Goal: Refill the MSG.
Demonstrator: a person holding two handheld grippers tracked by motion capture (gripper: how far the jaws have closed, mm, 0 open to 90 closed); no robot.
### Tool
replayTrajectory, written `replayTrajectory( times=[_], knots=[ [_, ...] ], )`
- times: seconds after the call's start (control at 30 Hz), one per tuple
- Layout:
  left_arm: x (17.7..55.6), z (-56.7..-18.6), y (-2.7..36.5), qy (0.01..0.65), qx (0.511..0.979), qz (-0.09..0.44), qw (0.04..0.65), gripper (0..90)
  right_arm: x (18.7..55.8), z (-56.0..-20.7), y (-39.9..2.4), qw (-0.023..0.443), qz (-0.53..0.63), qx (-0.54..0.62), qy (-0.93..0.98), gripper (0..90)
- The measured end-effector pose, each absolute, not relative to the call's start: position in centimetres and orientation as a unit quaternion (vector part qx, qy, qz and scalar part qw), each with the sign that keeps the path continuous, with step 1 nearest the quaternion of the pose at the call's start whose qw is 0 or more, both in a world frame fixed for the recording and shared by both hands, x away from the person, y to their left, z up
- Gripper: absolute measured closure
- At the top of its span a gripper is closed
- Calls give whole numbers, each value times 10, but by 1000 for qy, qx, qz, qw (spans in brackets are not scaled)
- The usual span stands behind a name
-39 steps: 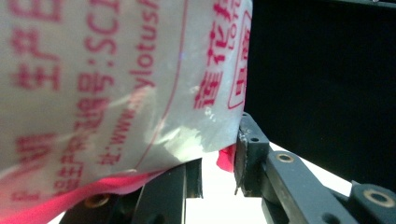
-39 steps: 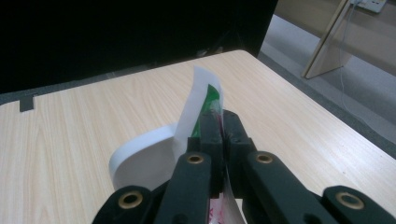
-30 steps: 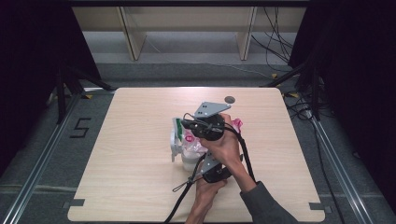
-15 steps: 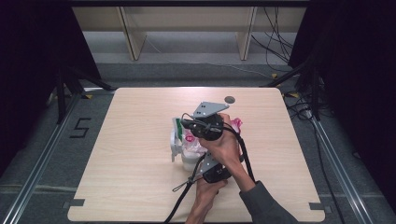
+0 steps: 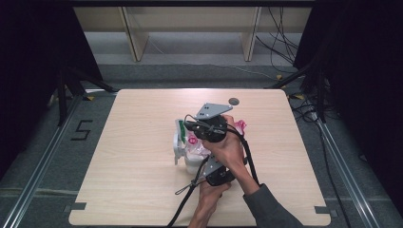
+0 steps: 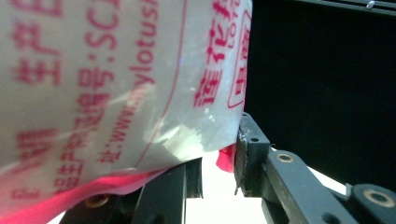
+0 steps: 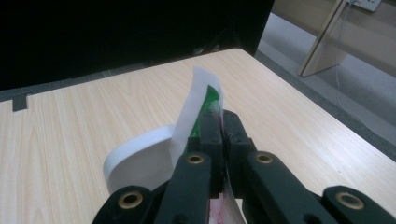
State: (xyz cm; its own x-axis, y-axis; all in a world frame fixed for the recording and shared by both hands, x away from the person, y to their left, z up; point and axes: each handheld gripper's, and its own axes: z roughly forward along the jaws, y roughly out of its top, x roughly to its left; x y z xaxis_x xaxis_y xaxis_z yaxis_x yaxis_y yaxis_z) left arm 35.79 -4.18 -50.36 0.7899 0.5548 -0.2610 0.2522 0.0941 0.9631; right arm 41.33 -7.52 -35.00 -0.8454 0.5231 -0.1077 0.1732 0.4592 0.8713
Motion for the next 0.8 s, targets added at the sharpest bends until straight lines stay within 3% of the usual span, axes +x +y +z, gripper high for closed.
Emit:
replayTrajectory(
  times=[0.13,0.17,0.3,0.43,0.5,0.8],
  knots=[
    [360,-504,-41,292,664,130,676,751,414,-350,-75,181,473,206,837,900],
    [358,-502,-36,292,682,131,657,751,413,-349,-76,185,478,208,833,900],
    [359,-505,-41,292,669,112,675,750,413,-349,-78,179,473,213,836,900],
    [357,-503,-36,314,677,136,652,751,413,-349,-78,181,485,216,828,900],
    [359,-503,-36,289,687,132,653,751,413,-349,-78,179,480,213,832,900],
    [359,-505,-39,303,667,126,669,751,414,-349,-77,179,482,210,832,900]
  ],
)
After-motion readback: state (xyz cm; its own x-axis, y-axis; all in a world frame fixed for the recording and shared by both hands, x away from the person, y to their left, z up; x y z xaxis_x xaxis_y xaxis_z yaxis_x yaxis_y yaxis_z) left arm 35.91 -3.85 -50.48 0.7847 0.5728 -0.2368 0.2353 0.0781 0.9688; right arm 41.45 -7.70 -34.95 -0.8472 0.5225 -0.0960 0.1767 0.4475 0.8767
